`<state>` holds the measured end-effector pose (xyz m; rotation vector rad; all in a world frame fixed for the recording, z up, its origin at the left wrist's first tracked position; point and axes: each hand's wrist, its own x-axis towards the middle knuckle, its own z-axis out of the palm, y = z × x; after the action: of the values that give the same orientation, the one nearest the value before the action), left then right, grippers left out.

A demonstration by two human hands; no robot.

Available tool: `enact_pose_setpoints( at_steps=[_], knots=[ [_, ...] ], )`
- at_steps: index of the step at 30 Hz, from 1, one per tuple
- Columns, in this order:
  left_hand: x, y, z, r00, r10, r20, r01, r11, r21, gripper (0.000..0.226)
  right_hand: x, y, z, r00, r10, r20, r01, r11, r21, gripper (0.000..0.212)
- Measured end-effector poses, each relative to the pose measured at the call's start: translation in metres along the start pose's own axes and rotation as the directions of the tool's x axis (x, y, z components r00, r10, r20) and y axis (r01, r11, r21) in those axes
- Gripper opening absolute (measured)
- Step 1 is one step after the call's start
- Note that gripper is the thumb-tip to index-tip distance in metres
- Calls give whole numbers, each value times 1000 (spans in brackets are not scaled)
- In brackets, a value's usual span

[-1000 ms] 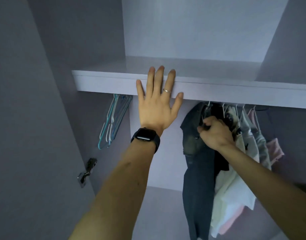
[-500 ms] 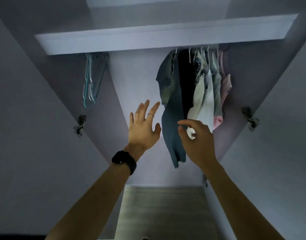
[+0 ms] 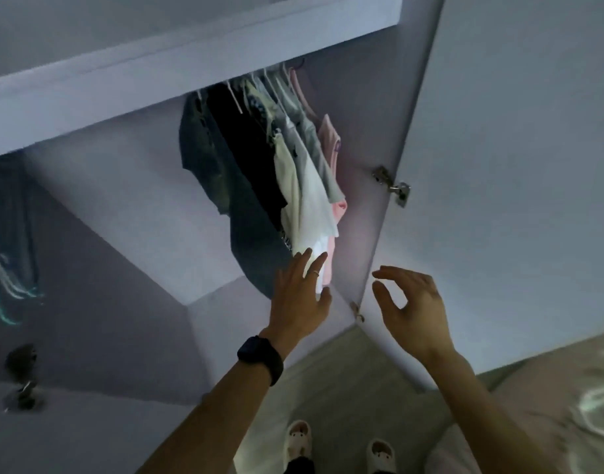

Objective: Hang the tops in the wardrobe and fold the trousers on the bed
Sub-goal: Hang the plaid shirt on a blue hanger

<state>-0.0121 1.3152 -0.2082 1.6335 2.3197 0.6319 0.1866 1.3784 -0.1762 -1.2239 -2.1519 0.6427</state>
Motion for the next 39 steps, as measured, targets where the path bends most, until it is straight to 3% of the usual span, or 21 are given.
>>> enact_pose_setpoints(
  at_steps=[6,8,9,12,14,16,20,27,32,39],
  knots=[
    [37,25,15,942,273,195,-270,962,-42,64,-47,16,-18,947,229,-226,-251,965,-76,19],
    [39,52,40,870,405,281,-402,913,-72,64,-83,23,-35,860,365,-356,-413,908,-67,19],
    [36,51,43,867,409,284,-405,911,-77,64,-91,19,-34,856,378,-353,-424,904,-60,19],
    [12,101,76,714,580,392,-561,809,-176,63,-152,25,-53,742,463,-485,-585,801,-129,18],
    [-12,135,98,596,659,458,-643,734,-220,63,-194,26,-64,629,568,-531,-706,703,-83,18],
    [-43,169,112,447,752,485,-730,620,-288,63,-242,29,-73,464,668,-582,-819,574,7,21],
    [-108,226,140,214,814,540,-790,469,-395,62,-330,28,-81,200,728,-656,-905,394,161,22],
    [-194,286,189,-54,794,606,-835,297,-464,61,-447,36,-73,-90,802,-590,-898,191,397,23],
    [-239,329,239,-74,720,690,-851,315,-420,61,-508,75,-95,-178,843,-507,-872,104,479,27],
    [-278,377,325,-31,535,844,-812,479,-333,62,-563,170,-126,-259,905,-338,-847,-44,531,38]
  ],
)
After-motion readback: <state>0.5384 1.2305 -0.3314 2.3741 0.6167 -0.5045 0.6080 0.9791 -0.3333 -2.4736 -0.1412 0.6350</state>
